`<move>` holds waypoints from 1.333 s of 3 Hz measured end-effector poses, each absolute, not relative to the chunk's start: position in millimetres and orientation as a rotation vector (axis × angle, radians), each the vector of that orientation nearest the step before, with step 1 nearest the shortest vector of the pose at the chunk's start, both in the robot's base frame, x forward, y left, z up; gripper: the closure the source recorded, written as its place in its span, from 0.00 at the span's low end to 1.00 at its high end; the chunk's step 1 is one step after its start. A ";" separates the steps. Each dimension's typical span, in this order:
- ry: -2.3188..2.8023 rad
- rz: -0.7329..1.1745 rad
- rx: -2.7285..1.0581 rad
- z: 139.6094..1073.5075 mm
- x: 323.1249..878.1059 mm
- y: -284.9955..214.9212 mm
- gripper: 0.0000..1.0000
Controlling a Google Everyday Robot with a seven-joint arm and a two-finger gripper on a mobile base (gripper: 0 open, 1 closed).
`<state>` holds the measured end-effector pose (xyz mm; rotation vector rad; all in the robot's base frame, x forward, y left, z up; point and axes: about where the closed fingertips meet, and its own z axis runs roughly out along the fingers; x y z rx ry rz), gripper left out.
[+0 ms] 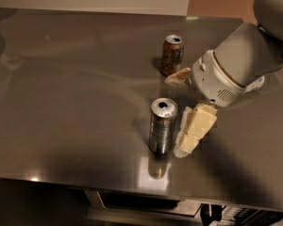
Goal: Pick redbull can
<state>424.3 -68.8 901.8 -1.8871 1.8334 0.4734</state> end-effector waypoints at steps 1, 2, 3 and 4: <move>1.798 0.524 -1.896 893.6 421.1 -55.7 0.18; 1.773 0.555 -1.887 893.7 421.0 -50.7 0.42; 1.753 0.608 -1.862 900.9 422.2 -49.4 0.64; 1.734 0.670 -1.833 921.0 425.6 -51.3 0.87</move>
Offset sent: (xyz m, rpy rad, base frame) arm -0.0016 0.0202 -0.0063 0.1033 0.0178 0.0442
